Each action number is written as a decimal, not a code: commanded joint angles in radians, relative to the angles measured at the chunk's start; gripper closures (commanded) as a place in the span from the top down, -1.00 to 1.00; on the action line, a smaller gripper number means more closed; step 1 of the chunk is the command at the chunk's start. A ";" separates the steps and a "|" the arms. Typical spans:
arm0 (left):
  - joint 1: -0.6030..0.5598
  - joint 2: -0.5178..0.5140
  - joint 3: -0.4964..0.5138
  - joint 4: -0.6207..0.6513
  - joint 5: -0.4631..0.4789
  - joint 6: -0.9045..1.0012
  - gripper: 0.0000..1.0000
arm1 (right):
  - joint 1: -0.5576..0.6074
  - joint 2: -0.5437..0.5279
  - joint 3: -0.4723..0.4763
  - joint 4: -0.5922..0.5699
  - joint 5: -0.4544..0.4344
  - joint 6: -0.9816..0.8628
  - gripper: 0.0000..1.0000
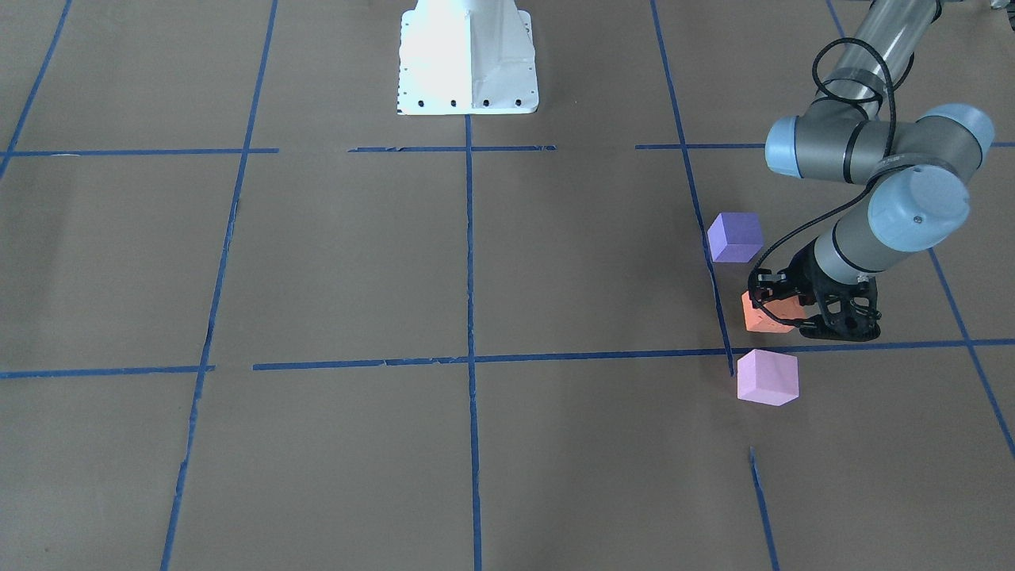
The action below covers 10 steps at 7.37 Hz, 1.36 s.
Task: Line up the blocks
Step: 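Bring the orange cube back between the pink and purple cubes, then lower the orange cube onto the table and open the left gripper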
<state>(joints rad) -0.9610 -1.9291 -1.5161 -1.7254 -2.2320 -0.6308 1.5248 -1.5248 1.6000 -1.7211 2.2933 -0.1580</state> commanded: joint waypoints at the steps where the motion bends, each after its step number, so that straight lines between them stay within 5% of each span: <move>1: 0.016 -0.001 0.002 -0.010 0.000 -0.020 -0.82 | 0.000 0.000 0.002 0.000 0.000 0.000 1.00; 9: 0.033 0.001 0.000 -0.017 0.000 -0.043 -0.74 | 0.000 0.000 0.002 0.000 0.000 0.000 1.00; 10: 0.033 0.002 0.000 -0.017 0.000 -0.041 -0.37 | 0.000 0.000 0.000 0.000 0.000 0.000 1.00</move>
<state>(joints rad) -0.9289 -1.9286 -1.5158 -1.7403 -2.2320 -0.6718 1.5248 -1.5248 1.6003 -1.7211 2.2933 -0.1586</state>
